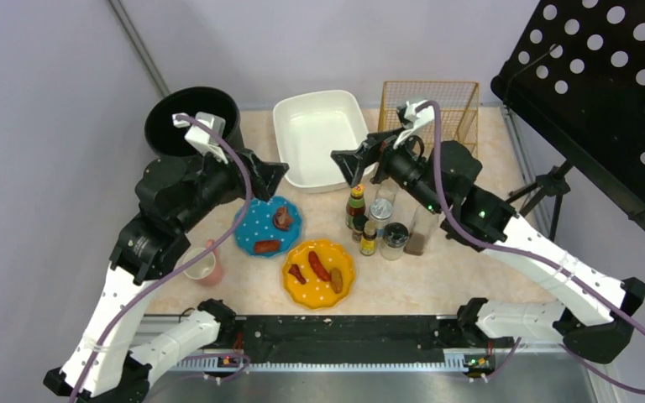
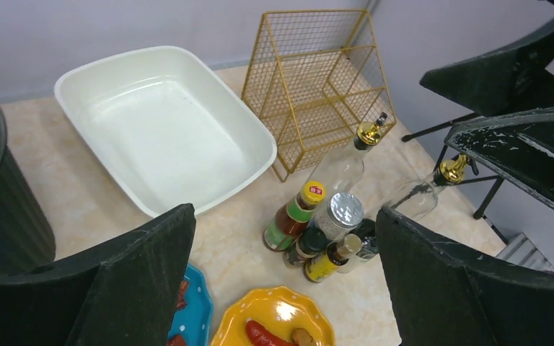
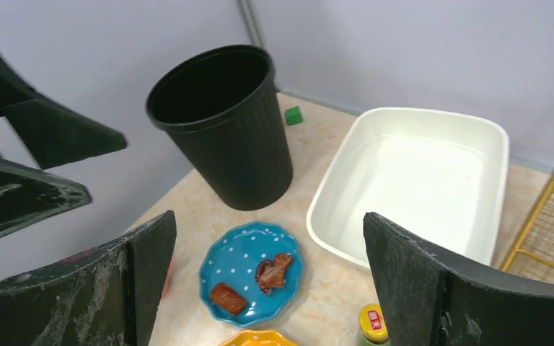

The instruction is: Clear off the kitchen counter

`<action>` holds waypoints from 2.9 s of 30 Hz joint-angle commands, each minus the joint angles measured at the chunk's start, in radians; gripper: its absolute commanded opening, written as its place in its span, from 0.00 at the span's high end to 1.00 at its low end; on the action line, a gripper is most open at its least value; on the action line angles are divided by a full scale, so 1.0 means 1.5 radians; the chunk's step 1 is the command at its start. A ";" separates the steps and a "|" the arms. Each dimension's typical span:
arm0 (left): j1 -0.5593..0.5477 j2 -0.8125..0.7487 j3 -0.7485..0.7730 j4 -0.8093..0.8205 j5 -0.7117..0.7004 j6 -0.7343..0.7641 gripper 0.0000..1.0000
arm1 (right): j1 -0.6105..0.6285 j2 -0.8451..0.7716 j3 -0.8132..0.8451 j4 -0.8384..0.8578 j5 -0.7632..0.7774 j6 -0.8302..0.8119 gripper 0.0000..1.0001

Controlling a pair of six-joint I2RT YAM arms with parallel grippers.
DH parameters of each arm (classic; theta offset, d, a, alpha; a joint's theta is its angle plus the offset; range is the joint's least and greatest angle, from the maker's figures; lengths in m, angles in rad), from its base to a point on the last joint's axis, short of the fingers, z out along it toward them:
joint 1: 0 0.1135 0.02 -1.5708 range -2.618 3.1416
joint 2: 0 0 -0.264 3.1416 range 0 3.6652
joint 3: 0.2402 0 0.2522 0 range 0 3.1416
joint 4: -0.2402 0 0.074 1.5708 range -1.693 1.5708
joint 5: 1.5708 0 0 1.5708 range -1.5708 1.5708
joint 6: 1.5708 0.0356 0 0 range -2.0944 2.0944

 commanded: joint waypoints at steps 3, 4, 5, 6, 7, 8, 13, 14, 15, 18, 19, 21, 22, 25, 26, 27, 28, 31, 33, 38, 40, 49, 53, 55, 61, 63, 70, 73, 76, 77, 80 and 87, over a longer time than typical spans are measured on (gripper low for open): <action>0.000 0.026 0.060 -0.098 -0.065 -0.020 0.01 | -0.003 -0.067 -0.013 -0.021 0.098 0.015 0.01; 0.000 0.022 0.050 -0.093 -0.063 -0.019 0.01 | -0.002 -0.077 -0.020 -0.028 0.096 0.009 0.01; 0.000 0.015 0.039 -0.088 -0.060 -0.018 0.01 | -0.002 -0.090 -0.023 -0.038 0.089 0.004 0.01; 0.000 0.009 0.030 -0.085 -0.061 -0.016 0.01 | -0.003 -0.098 -0.024 -0.054 0.077 -0.003 0.01; 0.000 0.004 0.024 -0.085 -0.063 -0.016 0.01 | -0.003 -0.107 -0.024 -0.069 0.069 -0.006 0.01; 0.000 0.000 0.020 -0.087 -0.066 -0.015 0.01 | -0.003 -0.116 -0.022 -0.089 0.062 -0.008 0.01; 0.000 -0.019 -0.002 -0.099 -0.071 -0.011 0.01 | -0.002 -0.154 0.003 -0.231 0.118 0.012 0.02; 0.000 -0.026 -0.009 -0.099 -0.070 -0.010 0.01 | -0.002 -0.163 0.007 -0.257 0.142 0.020 0.03; 0.000 -0.031 -0.016 -0.099 -0.061 -0.010 0.01 | -0.002 -0.172 0.009 -0.282 0.166 0.028 0.03; 0.000 -0.043 -0.036 -0.092 -0.033 -0.015 0.01 | -0.003 -0.200 0.012 -0.354 0.228 0.062 0.05; 0.000 -0.046 -0.041 -0.091 -0.030 -0.017 0.01 | -0.003 -0.208 0.010 -0.377 0.249 0.073 0.06; 0.000 -0.047 -0.052 -0.089 -0.024 -0.018 0.01 | -0.003 -0.229 0.007 -0.417 0.289 0.091 0.06; 0.000 -0.047 -0.057 -0.088 -0.021 -0.018 0.01 | -0.003 -0.236 0.005 -0.437 0.306 0.096 0.07; 0.000 -0.043 -0.069 -0.086 -0.020 -0.019 0.01 | -0.003 -0.252 0.003 -0.495 0.344 0.122 0.07; 0.000 -0.041 -0.072 -0.086 -0.019 -0.018 0.01 | -0.002 -0.257 -0.002 -0.509 0.347 0.131 0.07; 0.000 -0.040 -0.076 -0.085 -0.018 -0.019 0.01 | -0.002 -0.262 -0.010 -0.521 0.351 0.140 0.07; 0.000 -0.039 -0.078 -0.084 -0.015 -0.019 0.01 | -0.002 -0.268 -0.018 -0.531 0.357 0.148 0.07; 0.000 -0.040 -0.084 -0.081 -0.009 -0.021 0.01 | -0.002 -0.279 -0.056 -0.563 0.384 0.179 0.07; 0.000 -0.043 -0.090 -0.080 -0.009 -0.021 0.01 | -0.003 -0.290 -0.090 -0.567 0.394 0.198 0.07; 0.000 -0.050 -0.101 -0.076 -0.005 -0.013 0.01 | -0.002 -0.300 -0.187 -0.524 0.387 0.216 0.08; 0.000 -0.048 -0.104 -0.076 -0.009 -0.011 0.01 | -0.002 -0.291 -0.216 -0.499 0.390 0.225 0.08; 0.000 -0.041 -0.118 -0.077 -0.004 -0.004 0.01 | -0.003 -0.291 -0.307 -0.352 0.428 0.218 0.09; 0.000 -0.040 -0.119 -0.077 0.005 -0.005 0.01 | -0.002 -0.302 -0.342 -0.287 0.450 0.198 0.10; 0.000 -0.043 -0.122 -0.077 0.006 -0.005 0.01 | -0.002 -0.305 -0.351 -0.263 0.457 0.189 0.12; 0.000 -0.043 -0.129 -0.076 0.003 -0.002 0.01 | -0.003 -0.300 -0.371 -0.213 0.465 0.164 0.21; 0.000 -0.042 -0.131 -0.077 0.004 0.000 0.01 | -0.003 -0.297 -0.376 -0.200 0.466 0.157 0.24; 0.000 -0.040 -0.133 -0.076 0.009 0.003 0.01 | -0.003 -0.295 -0.395 -0.165 0.475 0.135 0.36; 0.000 -0.039 -0.134 -0.077 0.011 0.003 0.01 | -0.002 -0.294 -0.403 -0.149 0.482 0.120 0.43; 0.000 -0.039 -0.134 -0.077 0.011 0.002 0.01 | -0.002 -0.293 -0.411 -0.133 0.494 0.108 0.46; 0.000 -0.039 -0.134 -0.077 0.011 0.002 0.01 | -0.002 -0.293 -0.414 -0.128 0.496 0.103 0.47; 0.000 -0.036 -0.134 -0.077 0.011 0.002 0.01 | -0.002 -0.288 -0.419 -0.110 0.503 0.089 0.53; 0.000 -0.029 -0.136 -0.078 0.013 0.004 0.01 | -0.003 -0.263 -0.421 -0.088 0.513 0.077 0.80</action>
